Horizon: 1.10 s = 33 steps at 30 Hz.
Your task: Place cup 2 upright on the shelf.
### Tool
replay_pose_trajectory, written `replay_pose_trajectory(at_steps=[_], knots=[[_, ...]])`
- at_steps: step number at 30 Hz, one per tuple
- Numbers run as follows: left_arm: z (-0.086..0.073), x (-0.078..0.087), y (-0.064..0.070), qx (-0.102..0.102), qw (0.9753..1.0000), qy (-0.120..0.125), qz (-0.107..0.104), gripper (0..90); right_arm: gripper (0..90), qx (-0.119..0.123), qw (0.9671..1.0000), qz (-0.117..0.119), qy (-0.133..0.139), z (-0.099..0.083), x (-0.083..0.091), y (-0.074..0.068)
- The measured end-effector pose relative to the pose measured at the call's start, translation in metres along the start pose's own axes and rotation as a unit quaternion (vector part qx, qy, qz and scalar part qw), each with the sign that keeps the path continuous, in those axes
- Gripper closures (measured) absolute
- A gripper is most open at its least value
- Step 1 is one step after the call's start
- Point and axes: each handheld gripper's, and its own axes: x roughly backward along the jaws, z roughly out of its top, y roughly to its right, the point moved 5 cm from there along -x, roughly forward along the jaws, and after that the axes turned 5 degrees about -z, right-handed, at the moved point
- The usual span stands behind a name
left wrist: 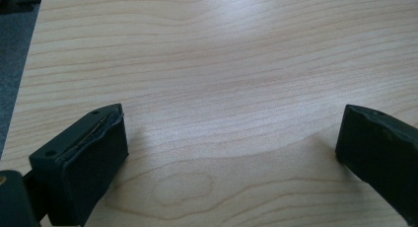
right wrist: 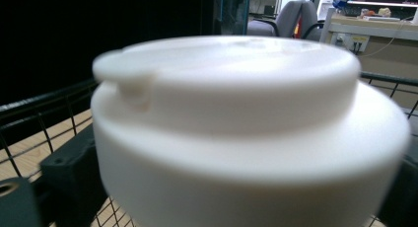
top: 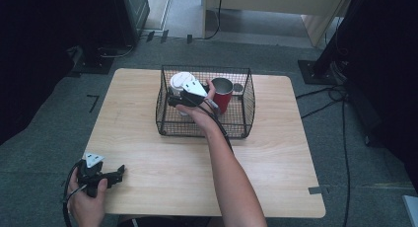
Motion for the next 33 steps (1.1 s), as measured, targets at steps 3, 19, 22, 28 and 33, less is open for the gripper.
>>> replay_pose_trajectory(at_steps=[3, 19, 22, 28, 33], knots=[[0.0, 0.0, 0.0, 0.0, 1.0, 0.0, 0.0, 0.0, 0.0, 0.005, 1.0, 0.006, 0.004, 0.002, 0.002, 0.002], [0.0, 0.0, 0.0, 0.0, 1.0, 0.0, 0.0, 0.0, 0.0, -0.009, 0.9985, 0.024, 0.048, 0.027, 0.016, 0.009], [0.0, 0.0, 0.0, -0.001, 1.0, -0.001, 0.0, 0.0, 0.0, -0.009, 0.9982, 0.023, 0.054, 0.034, 0.02, 0.011], [0.0, 0.0, 0.0, -0.001, 1.0, -0.001, 0.0, 0.0, 0.0, -0.002, 0.9975, 0.023, 0.067, 0.044, 0.032, 0.014], [0.0, 0.0, 0.0, -0.001, 1.0, 0.0, 0.0, 0.0, 0.0, -0.004, 0.9967, 0.027, 0.076, 0.052, 0.043, 0.015]])
